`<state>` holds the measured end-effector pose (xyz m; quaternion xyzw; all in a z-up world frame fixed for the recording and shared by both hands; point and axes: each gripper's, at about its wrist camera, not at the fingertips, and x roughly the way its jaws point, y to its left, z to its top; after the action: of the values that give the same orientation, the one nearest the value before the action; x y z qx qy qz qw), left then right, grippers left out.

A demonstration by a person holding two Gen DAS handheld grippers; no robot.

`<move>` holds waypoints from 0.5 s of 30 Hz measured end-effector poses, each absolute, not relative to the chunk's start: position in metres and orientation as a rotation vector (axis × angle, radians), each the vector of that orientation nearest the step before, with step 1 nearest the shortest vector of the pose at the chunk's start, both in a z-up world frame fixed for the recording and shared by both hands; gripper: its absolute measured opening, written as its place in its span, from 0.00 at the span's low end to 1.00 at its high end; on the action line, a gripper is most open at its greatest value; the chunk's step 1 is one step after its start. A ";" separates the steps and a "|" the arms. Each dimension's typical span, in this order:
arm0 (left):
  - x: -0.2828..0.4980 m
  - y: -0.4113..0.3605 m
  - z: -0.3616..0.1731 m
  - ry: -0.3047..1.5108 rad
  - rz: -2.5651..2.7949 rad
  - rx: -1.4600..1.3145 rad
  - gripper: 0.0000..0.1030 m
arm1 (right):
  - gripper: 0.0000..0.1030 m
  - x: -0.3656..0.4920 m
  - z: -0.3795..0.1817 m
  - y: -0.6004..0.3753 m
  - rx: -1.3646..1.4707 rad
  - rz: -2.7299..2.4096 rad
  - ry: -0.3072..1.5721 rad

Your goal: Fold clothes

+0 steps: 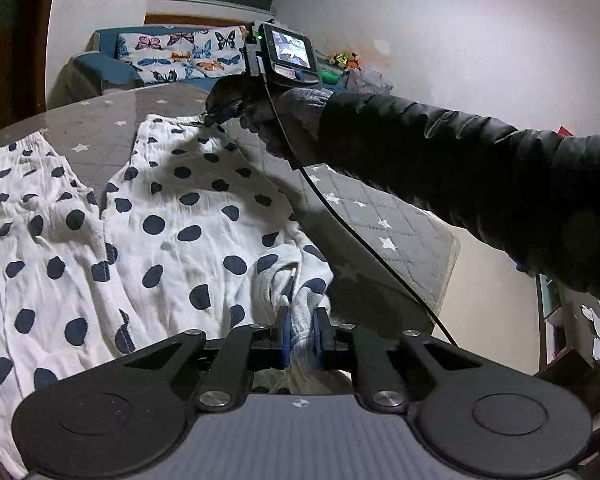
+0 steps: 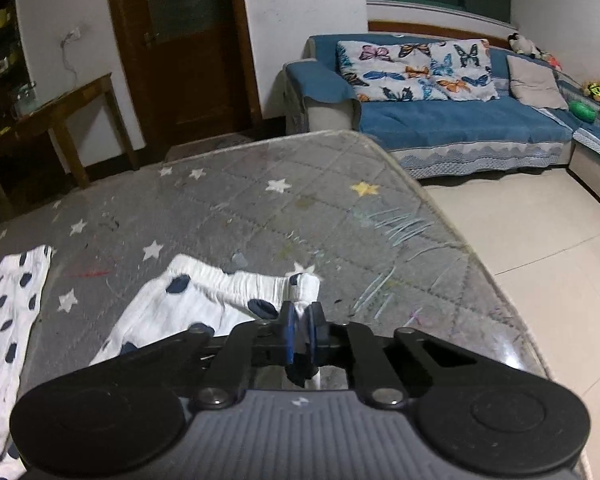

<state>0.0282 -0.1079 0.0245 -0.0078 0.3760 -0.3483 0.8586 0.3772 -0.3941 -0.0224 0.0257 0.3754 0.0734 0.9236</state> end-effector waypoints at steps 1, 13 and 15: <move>0.027 -0.106 0.026 0.785 -0.727 -0.019 0.12 | 0.05 0.376 -0.020 -0.395 0.058 0.146 0.765; 0.006 -0.058 0.042 0.710 -0.659 -0.119 0.12 | 0.01 0.367 0.039 -0.390 0.118 0.126 0.699; 0.004 -0.049 0.044 0.702 -0.637 -0.132 0.12 | 0.01 0.367 0.048 -0.381 0.133 0.128 0.696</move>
<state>0.0042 -0.0491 0.0439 -0.0637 0.3379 -0.3064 0.8876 0.3669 -0.3811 0.0485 0.0651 0.3407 0.0626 0.9358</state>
